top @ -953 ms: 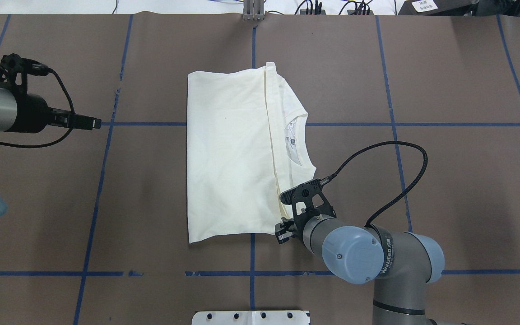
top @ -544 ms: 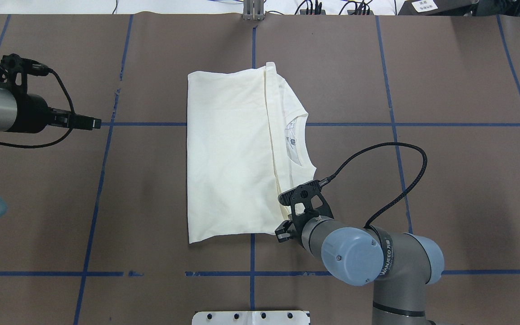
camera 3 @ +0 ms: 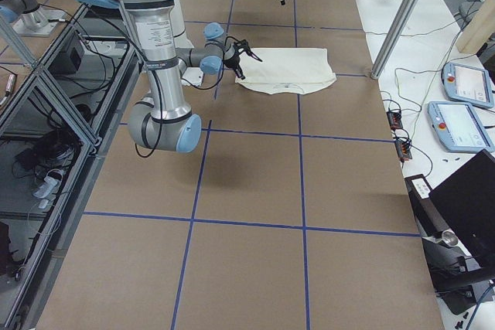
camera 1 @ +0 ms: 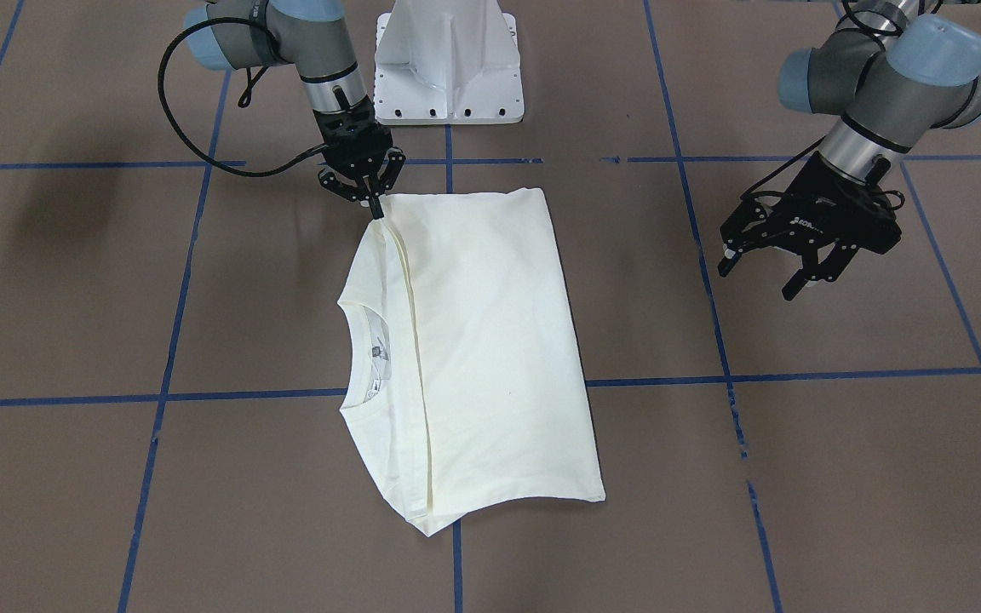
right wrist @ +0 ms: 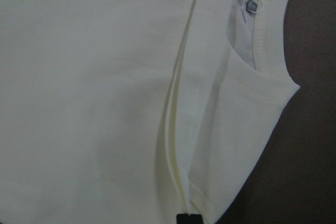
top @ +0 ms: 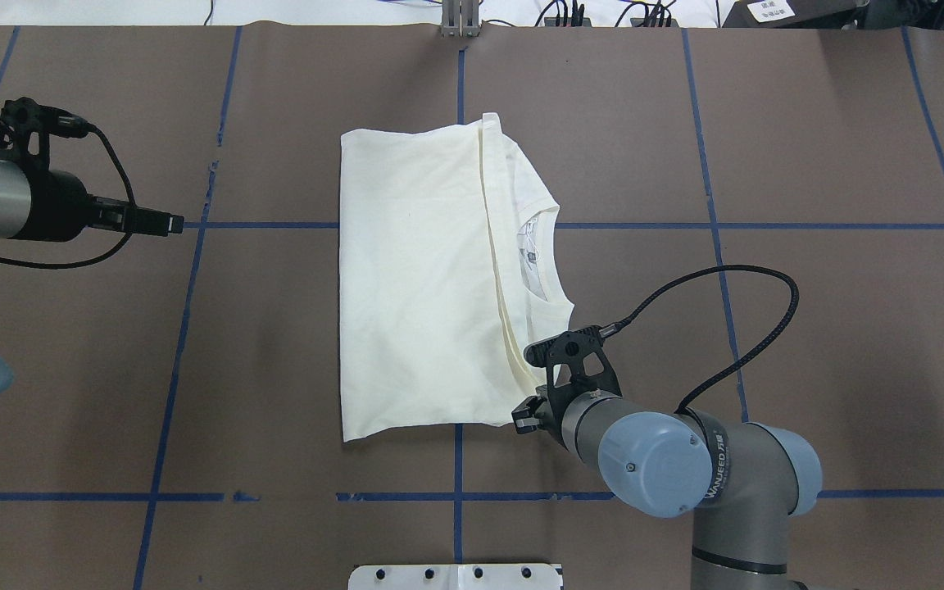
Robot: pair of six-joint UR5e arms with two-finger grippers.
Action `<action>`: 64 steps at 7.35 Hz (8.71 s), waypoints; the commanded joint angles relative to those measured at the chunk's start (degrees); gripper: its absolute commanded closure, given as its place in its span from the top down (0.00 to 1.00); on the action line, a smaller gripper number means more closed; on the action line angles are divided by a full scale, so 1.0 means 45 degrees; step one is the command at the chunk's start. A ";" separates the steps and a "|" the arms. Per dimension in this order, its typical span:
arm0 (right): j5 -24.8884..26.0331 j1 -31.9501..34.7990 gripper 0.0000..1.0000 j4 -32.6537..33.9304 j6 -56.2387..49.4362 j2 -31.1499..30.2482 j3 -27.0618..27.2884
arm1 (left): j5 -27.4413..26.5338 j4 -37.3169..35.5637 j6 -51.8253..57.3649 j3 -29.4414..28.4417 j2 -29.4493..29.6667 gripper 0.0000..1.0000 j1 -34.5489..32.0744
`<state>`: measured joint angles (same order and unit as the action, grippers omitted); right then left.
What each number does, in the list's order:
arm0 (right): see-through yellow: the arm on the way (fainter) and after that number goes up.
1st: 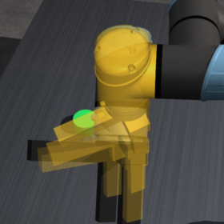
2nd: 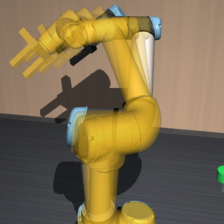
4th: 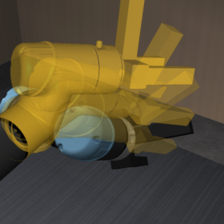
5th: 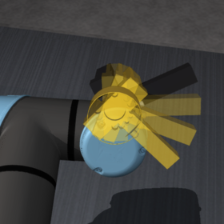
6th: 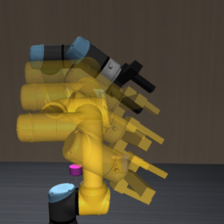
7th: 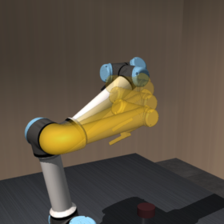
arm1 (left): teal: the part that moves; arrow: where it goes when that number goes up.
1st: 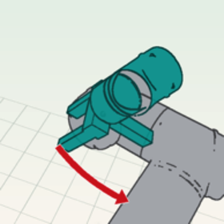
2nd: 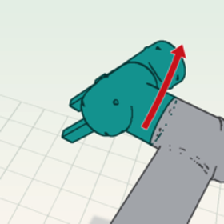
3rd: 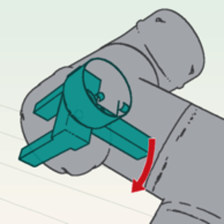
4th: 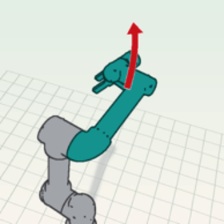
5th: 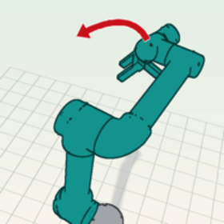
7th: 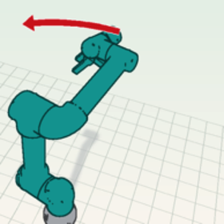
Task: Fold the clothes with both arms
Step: 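Open the right gripper and raise it off the shirt, then move both grippers to the shirt's corners nearest the robot, then lower both grippers and grasp the near corners, then lift the near edge with both grippers and fold it away from the robot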
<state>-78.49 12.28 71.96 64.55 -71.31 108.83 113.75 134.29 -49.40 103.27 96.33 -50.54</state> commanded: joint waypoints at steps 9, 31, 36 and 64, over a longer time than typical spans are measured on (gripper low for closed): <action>-0.0602 0.0373 1.00 -0.2765 0.4014 -0.1396 0.1400 | -0.0411 0.0041 -0.5095 0.1556 0.0039 1.00 0.1867; -0.0371 0.1060 0.91 -0.0106 0.8810 -0.0662 0.1364 | -0.8090 -0.2010 -1.4863 0.0781 0.2187 0.00 0.9512; -0.0042 -0.0146 0.85 0.2152 1.1471 0.0748 0.0445 | -0.8129 -0.2010 -1.4863 0.0977 0.2187 0.00 0.9512; 0.0918 -0.0234 0.00 0.5844 1.3489 0.1450 0.3515 | -0.6509 -0.8924 -1.1784 0.6626 0.2672 0.00 0.8248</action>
<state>-74.22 9.16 98.49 125.45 -65.59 126.55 84.22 94.14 -105.61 135.21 106.83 -10.64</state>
